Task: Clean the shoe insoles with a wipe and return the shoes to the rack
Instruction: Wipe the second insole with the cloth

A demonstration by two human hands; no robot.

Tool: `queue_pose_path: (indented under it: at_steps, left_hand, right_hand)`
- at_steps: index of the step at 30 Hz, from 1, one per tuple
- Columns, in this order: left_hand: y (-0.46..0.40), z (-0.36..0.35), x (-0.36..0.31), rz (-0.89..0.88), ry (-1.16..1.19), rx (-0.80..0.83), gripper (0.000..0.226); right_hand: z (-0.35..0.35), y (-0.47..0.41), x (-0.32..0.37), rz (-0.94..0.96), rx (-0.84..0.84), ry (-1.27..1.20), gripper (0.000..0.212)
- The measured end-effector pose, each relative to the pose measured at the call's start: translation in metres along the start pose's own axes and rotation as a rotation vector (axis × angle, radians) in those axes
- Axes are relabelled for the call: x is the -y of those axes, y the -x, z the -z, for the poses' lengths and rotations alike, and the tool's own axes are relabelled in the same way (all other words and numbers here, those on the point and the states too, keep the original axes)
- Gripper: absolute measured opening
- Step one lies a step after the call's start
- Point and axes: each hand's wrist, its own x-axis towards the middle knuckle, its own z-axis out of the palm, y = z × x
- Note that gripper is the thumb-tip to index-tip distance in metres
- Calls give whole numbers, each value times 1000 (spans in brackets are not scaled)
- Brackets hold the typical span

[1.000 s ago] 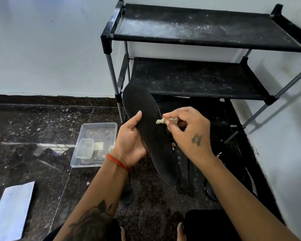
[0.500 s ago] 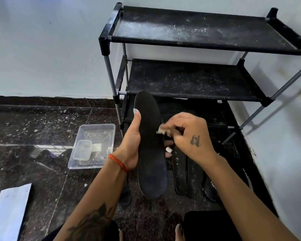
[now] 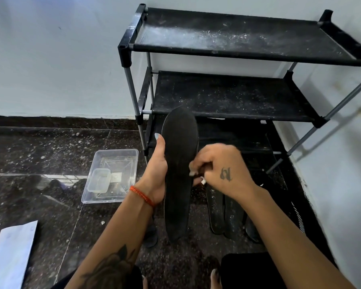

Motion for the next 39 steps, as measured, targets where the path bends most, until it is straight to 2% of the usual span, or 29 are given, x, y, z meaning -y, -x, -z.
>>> queue_pose_path:
  at_steps: [2, 4, 7, 11, 14, 16, 18, 20, 21, 25, 31, 33, 34, 36, 38, 39]
  left_hand:
    - [0, 2, 0, 24, -4, 12, 93]
    - [1, 2, 0, 34, -16, 32, 93]
    - [3, -3, 1, 25, -6, 45, 88]
    - [1, 0, 0, -20, -6, -16, 78]
    - [1, 0, 0, -11, -7, -2, 84]
    - [2, -1, 0, 11, 1, 27, 90]
    - [2, 0, -1, 32, 24, 32, 89]
    - [2, 1, -2, 35, 43, 37, 88]
    - [2, 2, -1, 31, 38, 46, 87]
    - [2, 1, 1, 3, 25, 45, 83]
    - [-2, 8, 0, -18, 99, 50, 90]
    - [-3, 8, 0, -10, 105, 66, 91]
    - [-2, 8, 0, -12, 112, 82, 90]
    - [0, 5, -1, -7, 120, 100, 85]
    - [1, 4, -2, -9, 132, 115, 78]
    - [2, 4, -2, -21, 133, 119, 76]
  right_hand:
    - [2, -2, -2, -36, -273, -20, 29]
    - [-1, -4, -1, -77, -367, -50, 31]
    - [-10, -4, 5, -97, -202, -63, 32]
    - [-8, -2, 15, -79, 62, -264, 34]
    - [2, 0, 7, -65, 225, -253, 40]
    - [7, 1, 0, -62, 132, -146, 40]
    - [6, 0, -5, -54, -116, -50, 39]
    - [1, -3, -4, -55, -288, -81, 38]
    - [-2, -4, -3, -49, -302, -93, 38]
    - [-9, -3, 1, -63, -114, -85, 38]
    - [1, 0, 0, -191, 275, -274, 33]
    - [6, 0, 4, -218, 323, -360, 36]
    - [8, 0, 6, -231, 291, -409, 37]
    - [9, -1, 9, -240, 101, -510, 29]
    - [5, -2, 10, -204, -93, -438, 24]
    - [2, -3, 9, -181, -128, -351, 25]
